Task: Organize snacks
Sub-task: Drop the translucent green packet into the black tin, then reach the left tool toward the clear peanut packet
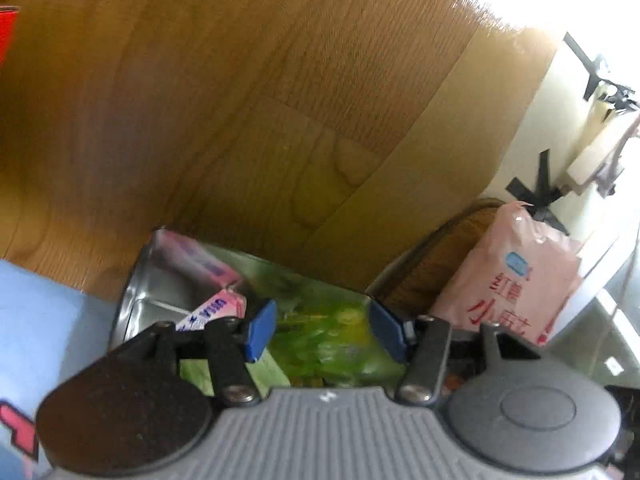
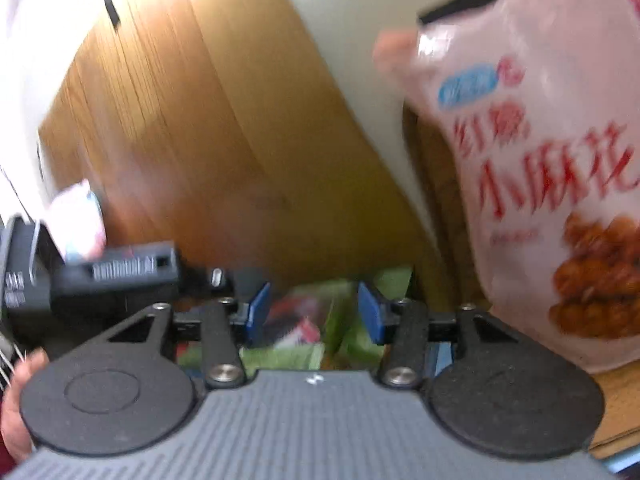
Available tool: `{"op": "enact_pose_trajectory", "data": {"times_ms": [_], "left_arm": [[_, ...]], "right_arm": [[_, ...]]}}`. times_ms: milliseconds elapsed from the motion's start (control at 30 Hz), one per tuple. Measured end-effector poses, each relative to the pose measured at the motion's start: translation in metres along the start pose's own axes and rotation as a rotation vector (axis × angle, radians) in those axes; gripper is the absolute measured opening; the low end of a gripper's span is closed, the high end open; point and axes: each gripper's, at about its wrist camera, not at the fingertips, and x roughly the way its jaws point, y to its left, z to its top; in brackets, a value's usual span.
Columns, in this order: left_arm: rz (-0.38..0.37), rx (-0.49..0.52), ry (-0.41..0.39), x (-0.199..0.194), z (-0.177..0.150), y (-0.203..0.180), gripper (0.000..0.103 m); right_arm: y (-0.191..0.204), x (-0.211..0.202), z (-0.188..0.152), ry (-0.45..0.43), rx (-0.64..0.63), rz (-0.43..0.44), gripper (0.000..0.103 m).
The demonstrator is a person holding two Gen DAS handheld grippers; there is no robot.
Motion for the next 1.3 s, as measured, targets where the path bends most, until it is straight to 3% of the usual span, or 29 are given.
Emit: {"op": "enact_pose_trajectory", "data": {"times_ms": [133,267,400,567,700,867,967,1000,1100,1300], "left_arm": [[0.002,0.025,0.002,-0.038,-0.012,0.0,0.056],[0.023,0.025,0.021,-0.085,-0.029,0.013,0.057],[0.095,-0.026,-0.005,-0.144,-0.053,0.042,0.062],[0.166,-0.137,0.003,-0.209,-0.093,0.085,0.062],[0.156,-0.181,0.02,-0.24,-0.12,0.101,0.062],[0.1,-0.184,0.057,-0.244,-0.14,0.101,0.062],[0.043,-0.156,0.072,-0.238,-0.143,0.088,0.062],[0.031,-0.144,0.078,-0.237,-0.144,0.084,0.062],[0.001,-0.119,0.087,-0.235,-0.148,0.075,0.062],[-0.061,-0.092,0.123,-0.225,-0.154,0.058,0.062]], "right_arm": [[-0.003,-0.011,0.002,-0.004,0.038,0.081,0.055],[0.017,-0.011,-0.003,0.025,-0.019,0.143,0.055],[0.048,-0.007,-0.011,0.093,-0.085,0.224,0.055],[0.089,0.003,-0.042,0.32,-0.15,0.414,0.056],[0.128,0.01,-0.083,0.509,-0.257,0.468,0.056],[0.151,-0.005,-0.118,0.605,-0.327,0.411,0.058],[0.162,-0.02,-0.137,0.599,-0.41,0.348,0.08],[0.165,-0.027,-0.143,0.578,-0.467,0.31,0.086],[0.169,-0.048,-0.156,0.489,-0.637,0.193,0.089],[0.142,-0.078,-0.142,0.406,-0.595,0.037,0.09]]}}
